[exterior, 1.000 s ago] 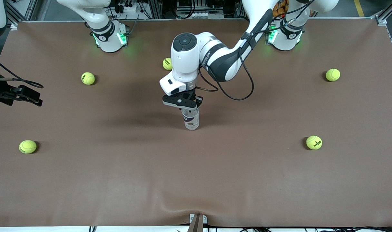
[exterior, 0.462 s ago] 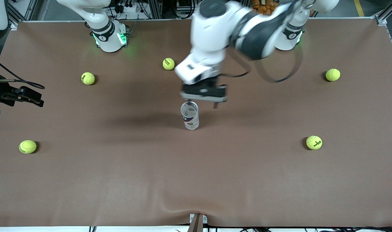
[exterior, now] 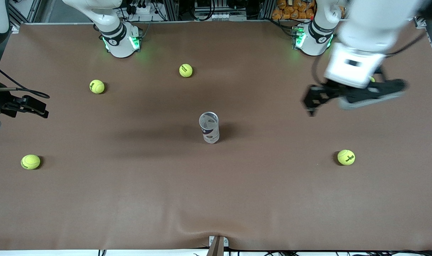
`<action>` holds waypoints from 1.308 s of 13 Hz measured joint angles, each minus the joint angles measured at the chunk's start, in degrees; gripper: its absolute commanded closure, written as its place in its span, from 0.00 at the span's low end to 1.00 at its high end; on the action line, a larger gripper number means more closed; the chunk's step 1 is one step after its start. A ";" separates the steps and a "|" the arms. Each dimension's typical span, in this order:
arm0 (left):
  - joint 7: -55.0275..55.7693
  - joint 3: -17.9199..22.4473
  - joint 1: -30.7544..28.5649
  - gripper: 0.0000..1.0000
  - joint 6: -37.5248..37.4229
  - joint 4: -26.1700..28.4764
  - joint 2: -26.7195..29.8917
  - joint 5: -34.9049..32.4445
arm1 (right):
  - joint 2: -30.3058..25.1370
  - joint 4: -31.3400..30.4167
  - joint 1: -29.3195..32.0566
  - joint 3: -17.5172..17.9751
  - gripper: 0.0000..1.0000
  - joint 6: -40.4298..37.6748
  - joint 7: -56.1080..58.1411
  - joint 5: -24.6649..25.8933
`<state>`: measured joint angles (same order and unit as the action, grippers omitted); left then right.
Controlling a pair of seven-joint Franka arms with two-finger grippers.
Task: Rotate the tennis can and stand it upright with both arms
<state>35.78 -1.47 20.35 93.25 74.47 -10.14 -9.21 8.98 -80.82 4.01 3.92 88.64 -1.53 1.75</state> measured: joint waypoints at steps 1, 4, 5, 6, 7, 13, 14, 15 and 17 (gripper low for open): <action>-2.47 0.00 -2.37 0.00 -1.61 0.10 0.25 0.00 | 0.00 0.00 -0.01 0.00 0.00 0.00 0.00 -0.01; -11.23 -0.11 -10.44 0.00 -5.66 0.47 0.62 2.14 | 0.02 0.00 -0.02 0.00 0.00 0.01 0.00 -0.02; -14.46 -0.12 -13.17 0.00 -6.15 1.04 0.86 3.73 | 0.03 0.00 -0.02 0.00 0.00 0.01 0.00 -0.03; -16.98 -0.12 -15.40 0.00 -6.31 1.81 1.18 4.98 | 0.04 0.00 -0.02 0.00 0.00 0.01 0.00 -0.03; -18.75 -0.15 -17.10 0.00 -6.35 2.79 1.68 5.88 | 0.05 0.00 -0.02 0.00 0.00 0.01 0.00 -0.04; -22.17 -2.38 -20.75 0.00 -6.00 11.24 9.42 8.35 | 0.15 0.00 -0.29 0.02 0.00 0.01 0.00 -0.08; -22.17 -3.05 -20.83 0.00 -5.57 13.22 11.21 8.58 | 0.16 0.00 -0.42 0.02 0.00 0.01 0.00 -0.08; -22.34 -3.45 -20.85 0.00 -5.30 14.79 12.64 9.05 | 0.16 0.00 -0.49 0.02 0.00 0.01 0.00 -0.08; -25.61 -3.56 -20.98 0.00 -5.00 16.42 14.19 9.34 | 0.16 0.00 -0.53 0.02 0.00 0.01 0.00 -0.08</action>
<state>10.17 -5.02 -0.62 88.25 90.89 4.05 0.12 9.14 -80.82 3.48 3.94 88.65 -1.53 1.67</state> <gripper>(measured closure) 0.000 0.000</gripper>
